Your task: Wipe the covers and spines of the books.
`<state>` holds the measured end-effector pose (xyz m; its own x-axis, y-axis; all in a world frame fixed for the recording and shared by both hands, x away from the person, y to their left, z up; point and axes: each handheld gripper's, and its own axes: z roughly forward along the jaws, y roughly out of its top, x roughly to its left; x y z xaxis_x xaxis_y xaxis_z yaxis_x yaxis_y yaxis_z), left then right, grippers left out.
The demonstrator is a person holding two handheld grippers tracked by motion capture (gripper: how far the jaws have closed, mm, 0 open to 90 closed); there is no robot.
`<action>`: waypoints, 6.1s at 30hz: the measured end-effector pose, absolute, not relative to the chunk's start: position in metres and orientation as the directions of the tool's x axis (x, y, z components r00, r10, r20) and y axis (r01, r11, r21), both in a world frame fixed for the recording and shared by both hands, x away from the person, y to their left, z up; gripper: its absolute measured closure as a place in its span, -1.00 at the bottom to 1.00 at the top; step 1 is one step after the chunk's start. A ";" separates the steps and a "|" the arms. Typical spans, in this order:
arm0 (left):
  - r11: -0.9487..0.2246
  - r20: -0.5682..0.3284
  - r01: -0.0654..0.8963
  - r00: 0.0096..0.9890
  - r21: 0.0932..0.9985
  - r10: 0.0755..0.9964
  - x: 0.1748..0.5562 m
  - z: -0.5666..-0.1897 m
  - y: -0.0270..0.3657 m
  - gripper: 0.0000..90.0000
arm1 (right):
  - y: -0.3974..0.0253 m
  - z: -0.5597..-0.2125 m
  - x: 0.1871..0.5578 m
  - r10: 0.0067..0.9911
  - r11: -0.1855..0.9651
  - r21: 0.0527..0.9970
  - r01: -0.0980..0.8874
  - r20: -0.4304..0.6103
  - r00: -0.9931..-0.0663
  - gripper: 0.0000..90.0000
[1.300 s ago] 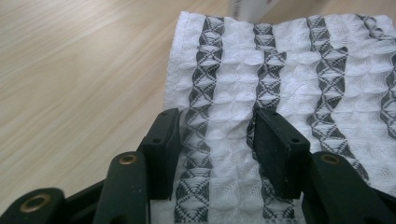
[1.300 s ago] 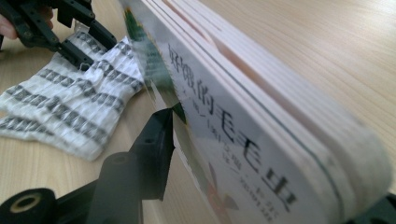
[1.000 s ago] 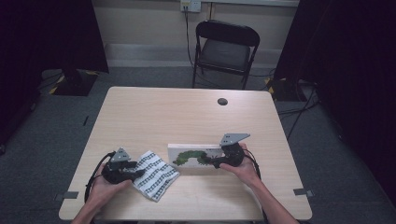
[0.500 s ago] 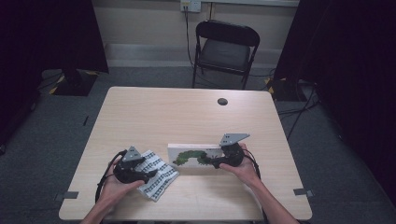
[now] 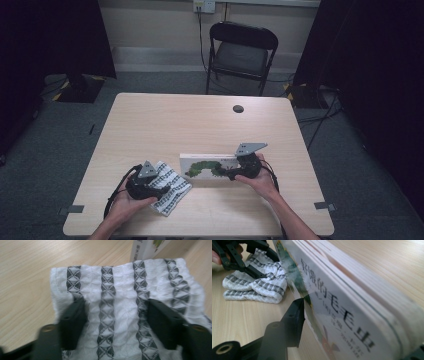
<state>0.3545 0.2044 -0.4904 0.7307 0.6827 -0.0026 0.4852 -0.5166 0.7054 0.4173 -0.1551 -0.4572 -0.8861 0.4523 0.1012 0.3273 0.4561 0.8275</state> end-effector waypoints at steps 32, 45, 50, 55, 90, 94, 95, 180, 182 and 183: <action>-0.240 -0.116 0.471 0.609 0.849 0.784 0.380 -0.426 0.223 0.81 | -0.155 -0.457 0.418 0.456 0.454 0.828 0.328 0.100 -0.884 0.02; -0.158 -0.170 0.417 0.647 0.895 0.743 0.374 -0.418 0.193 0.81 | -0.155 -0.457 0.418 0.453 0.453 0.829 0.329 0.103 -0.885 0.08; -0.196 -0.143 0.412 0.660 0.890 0.737 0.370 -0.424 0.179 0.81 | -0.155 -0.457 0.417 0.453 0.456 0.828 0.327 0.100 -0.886 0.08; -0.222 -0.132 0.434 0.648 0.873 0.750 0.369 -0.435 0.175 0.82 | -0.155 -0.457 0.417 0.451 0.460 0.827 0.324 0.097 -0.887 0.09; -0.234 -0.147 0.464 0.648 0.855 0.747 0.366 -0.443 0.175 0.82 | -0.153 -0.459 0.418 0.433 0.471 0.825 0.314 0.094 -0.896 0.09; -0.213 -0.138 0.438 0.642 0.874 0.754 0.361 -0.436 0.175 0.82 | -0.152 -0.459 0.417 0.433 0.473 0.822 0.316 0.095 -0.896 0.07; -0.210 -0.140 0.437 0.642 0.874 0.754 0.361 -0.434 0.176 0.82 | -0.152 -0.460 0.418 0.433 0.472 0.823 0.317 0.097 -0.896 0.07; -0.339 -0.107 0.518 0.653 0.785 0.750 0.373 -0.484 0.166 0.82 | -0.152 -0.460 0.418 0.431 0.475 0.820 0.320 0.100 -0.897 0.08; -0.340 -0.107 0.523 0.649 0.781 0.753 0.373 -0.483 0.165 0.82 | -0.152 -0.460 0.418 0.430 0.475 0.820 0.319 0.099 -0.897 0.08; -0.355 -0.087 0.515 0.650 0.780 0.755 0.373 -0.482 0.164 0.82 | -0.152 -0.460 0.418 0.430 0.475 0.820 0.319 0.099 -0.897 0.08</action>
<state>0.3727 0.1640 -0.4821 0.6505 0.7545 -0.0869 0.5155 -0.3545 0.7801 0.4179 -0.1516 -0.4598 -0.8973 0.4301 0.0993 0.3185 0.4752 0.8202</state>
